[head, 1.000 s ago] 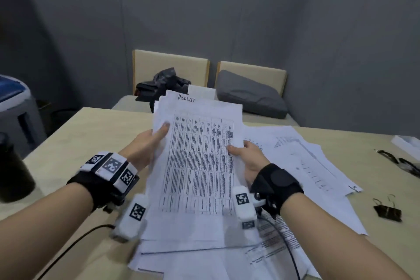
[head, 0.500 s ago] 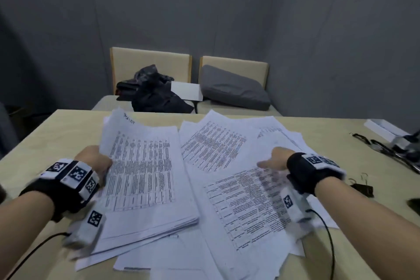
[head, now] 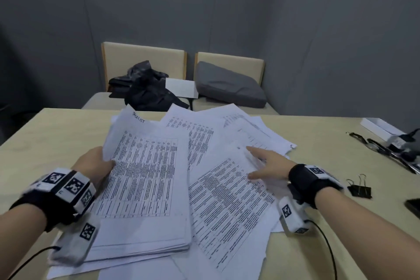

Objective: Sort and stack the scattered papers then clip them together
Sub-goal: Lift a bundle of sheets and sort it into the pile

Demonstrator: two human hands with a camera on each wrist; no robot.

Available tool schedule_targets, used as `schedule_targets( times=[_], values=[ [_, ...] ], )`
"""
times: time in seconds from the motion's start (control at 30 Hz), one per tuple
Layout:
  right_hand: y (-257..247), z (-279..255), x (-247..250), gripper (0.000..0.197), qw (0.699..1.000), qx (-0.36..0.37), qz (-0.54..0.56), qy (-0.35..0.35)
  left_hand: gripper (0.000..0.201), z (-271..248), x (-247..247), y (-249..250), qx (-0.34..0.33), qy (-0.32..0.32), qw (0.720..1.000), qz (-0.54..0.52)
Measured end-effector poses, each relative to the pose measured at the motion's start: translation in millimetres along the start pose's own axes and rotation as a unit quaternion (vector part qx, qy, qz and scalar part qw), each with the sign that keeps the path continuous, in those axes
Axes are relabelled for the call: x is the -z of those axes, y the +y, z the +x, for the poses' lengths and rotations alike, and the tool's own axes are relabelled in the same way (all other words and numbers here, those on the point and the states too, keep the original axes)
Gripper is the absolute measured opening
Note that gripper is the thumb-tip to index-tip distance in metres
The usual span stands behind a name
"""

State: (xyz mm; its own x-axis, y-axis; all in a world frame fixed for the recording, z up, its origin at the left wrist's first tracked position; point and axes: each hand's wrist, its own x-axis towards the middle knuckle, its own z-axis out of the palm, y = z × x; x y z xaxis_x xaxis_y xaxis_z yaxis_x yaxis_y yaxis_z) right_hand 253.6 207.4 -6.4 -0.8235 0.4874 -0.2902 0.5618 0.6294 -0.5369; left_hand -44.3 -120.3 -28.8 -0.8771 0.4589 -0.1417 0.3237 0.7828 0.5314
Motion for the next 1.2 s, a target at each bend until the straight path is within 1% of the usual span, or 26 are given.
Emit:
schedule_targets(
  times=[0.03,0.07,0.1,0.17,0.2,0.23,0.27,0.3,0.37,0.4,0.5,0.57,0.63,0.67,0.7,0.73,0.77,0.8,0.83,0.87,0.9,0.93,1.03,1.07,1.13,1.2],
  values=[
    [3,0,4,0.102,0.999,0.005,0.035,0.025,0.018,-1,0,-2,-0.001,-0.002,1.0,-0.008],
    [7,-2,7,0.098,0.998,-0.01,0.05,0.044,0.018,-1,0,-3,-0.002,-0.004,1.0,-0.019],
    [10,-5,12,0.1,0.996,-0.04,0.049,0.056,0.019,-1,1,-4,-0.001,-0.007,1.0,-0.028],
    [12,-13,21,0.126,0.989,-0.125,-0.069,0.038,0.021,0,2,-5,-0.003,-0.014,0.999,-0.03],
    [13,-18,23,0.142,0.975,-0.16,-0.156,0.003,0.023,1,2,-5,-0.006,-0.017,0.999,-0.028],
    [11,-23,22,0.149,0.958,-0.187,-0.216,-0.034,0.024,2,3,-4,-0.008,-0.02,0.999,-0.025],
    [12,-26,22,0.145,0.948,-0.204,-0.239,-0.056,0.024,3,3,-3,-0.012,-0.022,0.999,-0.026],
    [12,-28,22,0.133,0.951,-0.216,-0.212,-0.059,0.025,4,3,-1,-0.013,-0.024,0.999,-0.025],
    [11,-28,20,0.109,0.968,-0.224,-0.094,-0.06,0.024,3,4,0,-0.015,-0.026,0.999,-0.023],
    [12,-25,18,0.098,0.971,-0.222,-0.064,-0.064,0.022,2,3,0,-0.016,-0.027,0.999,-0.026],
    [7,-20,18,0.053,0.973,-0.191,-0.1,-0.077,0.019,-1,4,-2,-0.016,-0.033,0.998,-0.042],
    [3,-19,19,0.051,0.969,-0.17,-0.147,-0.099,0.02,-2,5,-3,-0.015,-0.039,0.998,-0.049],
    [1,-21,22,0.043,0.967,-0.154,-0.182,-0.089,0.022,-1,6,-4,-0.016,-0.042,0.998,-0.052],
    [3,-21,24,0.035,0.974,-0.151,-0.159,-0.066,0.024,-1,6,-4,-0.016,-0.042,0.998,-0.049],
    [5,-19,26,0.031,0.984,-0.151,-0.09,-0.029,0.026,0,6,-4,-0.016,-0.041,0.998,-0.047],
    [7,-17,29,0.033,0.988,-0.15,0.034,0.023,0.026,0,6,-4,-0.016,-0.04,0.998,-0.047],
    [8,-15,32,0.04,0.967,-0.145,0.192,0.08,0.026,0,6,-4,-0.015,-0.039,0.998,-0.046],
    [10,-13,35,0.046,0.92,-0.135,0.346,0.127,0.025,0,5,-4,-0.015,-0.039,0.998,-0.045],
    [9,-13,38,0.046,0.869,-0.125,0.458,0.139,0.023,0,5,-3,-0.014,-0.039,0.998,-0.045],
    [7,-15,39,0.043,0.828,-0.125,0.532,0.126,0.022,0,5,-3,-0.011,-0.042,0.998,-0.045],
    [3,-19,37,0.038,0.809,-0.141,0.562,0.099,0.022,0,5,-3,-0.011,-0.044,0.998,-0.044],
    [-1,-24,32,0.034,0.817,-0.157,0.551,0.065,0.022,0,5,-3,-0.01,-0.044,0.998,-0.044],
    [-4,-32,8,0.023,0.894,-0.174,0.411,-0.032,0.021,-1,5,-2,-0.013,-0.039,0.998,-0.052],
    [-6,-30,2,0.023,0.912,-0.177,0.37,-0.026,0.019,-2,5,-2,-0.014,-0.038,0.998,-0.054],
    [-11,-25,2,0.025,0.917,-0.154,0.363,0.055,0.014,-5,5,-1,-0.015,-0.033,0.998,-0.053],
    [-14,-18,17,0.025,0.88,-0.107,0.423,0.186,0.014,-6,6,-1,-0.016,-0.032,0.998,-0.055]
  ],
)
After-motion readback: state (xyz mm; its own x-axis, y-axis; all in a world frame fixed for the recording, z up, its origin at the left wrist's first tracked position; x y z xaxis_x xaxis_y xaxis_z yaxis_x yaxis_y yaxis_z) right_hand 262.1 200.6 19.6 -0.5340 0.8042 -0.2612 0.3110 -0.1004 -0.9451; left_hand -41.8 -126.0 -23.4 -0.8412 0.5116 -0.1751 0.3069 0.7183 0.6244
